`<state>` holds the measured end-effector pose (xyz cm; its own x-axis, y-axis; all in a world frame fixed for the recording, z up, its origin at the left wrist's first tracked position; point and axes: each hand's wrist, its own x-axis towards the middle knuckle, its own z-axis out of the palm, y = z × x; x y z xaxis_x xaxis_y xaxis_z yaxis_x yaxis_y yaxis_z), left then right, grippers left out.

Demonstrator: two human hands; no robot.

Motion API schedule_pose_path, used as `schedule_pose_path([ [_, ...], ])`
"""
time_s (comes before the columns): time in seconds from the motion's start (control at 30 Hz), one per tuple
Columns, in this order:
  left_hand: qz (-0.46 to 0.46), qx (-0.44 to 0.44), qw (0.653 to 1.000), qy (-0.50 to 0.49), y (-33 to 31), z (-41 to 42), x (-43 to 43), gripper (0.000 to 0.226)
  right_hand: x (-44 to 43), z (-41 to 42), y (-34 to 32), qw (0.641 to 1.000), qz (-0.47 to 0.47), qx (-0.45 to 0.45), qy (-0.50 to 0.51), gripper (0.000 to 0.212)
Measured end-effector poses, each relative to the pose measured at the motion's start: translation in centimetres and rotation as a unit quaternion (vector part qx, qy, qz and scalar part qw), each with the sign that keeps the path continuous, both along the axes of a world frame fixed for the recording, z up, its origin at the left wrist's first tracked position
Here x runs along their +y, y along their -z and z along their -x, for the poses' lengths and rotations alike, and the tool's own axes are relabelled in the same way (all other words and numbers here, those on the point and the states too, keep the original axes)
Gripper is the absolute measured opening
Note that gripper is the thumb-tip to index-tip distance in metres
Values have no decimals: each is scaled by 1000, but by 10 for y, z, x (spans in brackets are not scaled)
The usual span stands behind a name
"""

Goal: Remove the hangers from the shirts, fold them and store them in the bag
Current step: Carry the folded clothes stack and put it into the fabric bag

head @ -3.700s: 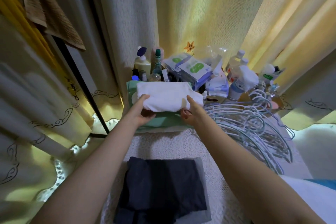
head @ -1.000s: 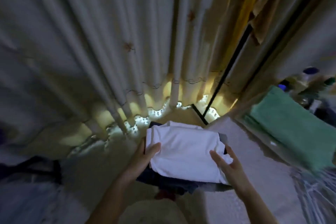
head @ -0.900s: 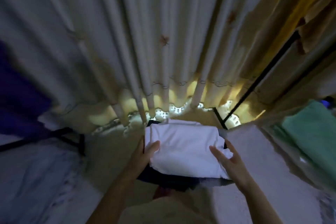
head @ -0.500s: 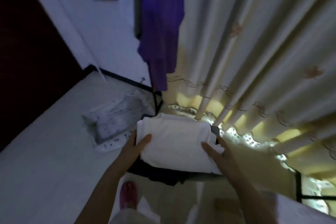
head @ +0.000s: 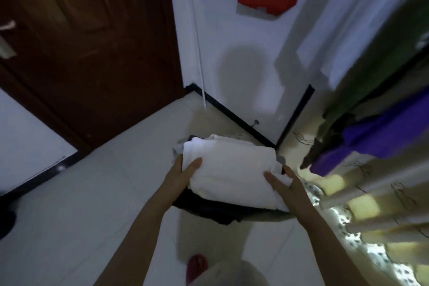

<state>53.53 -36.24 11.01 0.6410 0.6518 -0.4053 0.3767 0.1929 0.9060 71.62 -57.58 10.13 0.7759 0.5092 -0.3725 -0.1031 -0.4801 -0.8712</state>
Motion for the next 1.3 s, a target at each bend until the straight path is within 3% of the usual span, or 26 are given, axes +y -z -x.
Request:
schedule_pose_path([
  [0.1,15,-4,1000,-22,8,-11,40,63,48,-26,7,999,28,-6,-22,72],
  [0.17,29,5,999,-38,17,-20,64,66,78,-42,14,999,35,1,-39,80],
  [0.33,55,21,996,-64,41,-43,119,82,150,-86,38,994,19,29,-103,62],
  [0.53,99,32,994,-36,116,-73,192,101,231,-134,112,988,2,37,-152,60],
  [0.67,123,39,991,-37,216,-95,229,101,272,-156,221,985,16,92,-146,54],
  [0.8,139,42,987,-75,362,-123,250,70,302,-176,362,985,24,87,-145,45],
  [0.93,142,68,980,-125,516,-154,269,71,325,-202,511,980,36,97,-171,66],
  [1.1,117,106,977,-140,682,-178,290,67,353,-221,677,969,96,59,-218,58],
  [1.2,122,111,975,-149,751,-191,308,65,375,-232,746,969,131,48,-206,78],
  [1.3,58,119,971,-201,795,-211,321,62,399,-236,793,975,110,62,-182,83],
])
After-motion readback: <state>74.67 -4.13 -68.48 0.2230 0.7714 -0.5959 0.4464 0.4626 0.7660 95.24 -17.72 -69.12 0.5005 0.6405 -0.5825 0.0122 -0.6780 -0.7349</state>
